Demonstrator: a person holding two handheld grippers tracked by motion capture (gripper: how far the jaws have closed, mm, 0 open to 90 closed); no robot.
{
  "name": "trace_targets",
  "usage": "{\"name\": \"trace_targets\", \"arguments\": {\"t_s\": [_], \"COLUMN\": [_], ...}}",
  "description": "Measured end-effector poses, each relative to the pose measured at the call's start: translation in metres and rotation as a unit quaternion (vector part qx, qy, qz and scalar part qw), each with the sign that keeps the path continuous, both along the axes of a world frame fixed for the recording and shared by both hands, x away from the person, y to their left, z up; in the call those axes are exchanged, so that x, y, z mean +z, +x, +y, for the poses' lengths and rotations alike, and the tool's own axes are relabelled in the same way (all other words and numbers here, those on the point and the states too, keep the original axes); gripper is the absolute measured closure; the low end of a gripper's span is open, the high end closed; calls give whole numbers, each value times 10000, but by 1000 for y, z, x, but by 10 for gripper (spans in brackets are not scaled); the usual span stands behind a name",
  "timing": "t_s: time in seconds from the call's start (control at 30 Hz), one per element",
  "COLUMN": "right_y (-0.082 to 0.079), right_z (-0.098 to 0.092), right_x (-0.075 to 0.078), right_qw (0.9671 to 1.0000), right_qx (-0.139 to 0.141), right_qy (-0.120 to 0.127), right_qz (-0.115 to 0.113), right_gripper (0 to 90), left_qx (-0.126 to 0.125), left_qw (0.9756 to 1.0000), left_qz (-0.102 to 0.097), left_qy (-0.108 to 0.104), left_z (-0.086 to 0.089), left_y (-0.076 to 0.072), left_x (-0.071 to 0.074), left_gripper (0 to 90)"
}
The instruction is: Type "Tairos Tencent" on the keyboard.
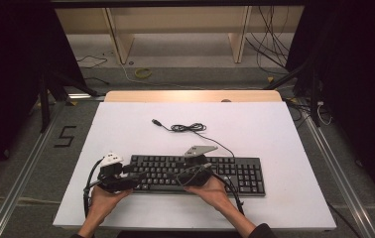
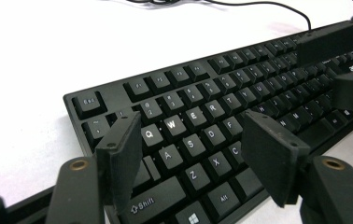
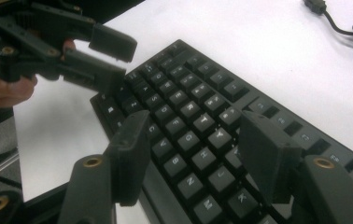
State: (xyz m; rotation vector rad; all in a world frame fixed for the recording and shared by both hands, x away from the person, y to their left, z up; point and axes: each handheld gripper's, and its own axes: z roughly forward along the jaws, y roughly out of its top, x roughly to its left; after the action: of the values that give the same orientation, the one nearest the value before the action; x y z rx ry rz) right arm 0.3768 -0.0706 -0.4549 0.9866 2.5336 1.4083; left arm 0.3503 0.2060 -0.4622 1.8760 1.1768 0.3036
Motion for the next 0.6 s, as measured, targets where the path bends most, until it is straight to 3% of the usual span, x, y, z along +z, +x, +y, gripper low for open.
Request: {"name": "trace_targets", "arguments": {"t_s": [0.33,0.6], "right_y": [-8,-13], "right_z": [-10,-17], "right_x": [-1,-3], "right_qw": [10000,9999], "right_qx": [13,32], "right_qy": [78,115], "right_qz": [-17,-11], "right_gripper": [398,357], "left_qx": [-68,-310], "left_qw": [10000,9994], "left_qz": [7,48], "left_qy": [36,164], "left_z": [-5,-17], "left_y": [9,20], "left_x": [2,0], "left_gripper": [595,778]}}
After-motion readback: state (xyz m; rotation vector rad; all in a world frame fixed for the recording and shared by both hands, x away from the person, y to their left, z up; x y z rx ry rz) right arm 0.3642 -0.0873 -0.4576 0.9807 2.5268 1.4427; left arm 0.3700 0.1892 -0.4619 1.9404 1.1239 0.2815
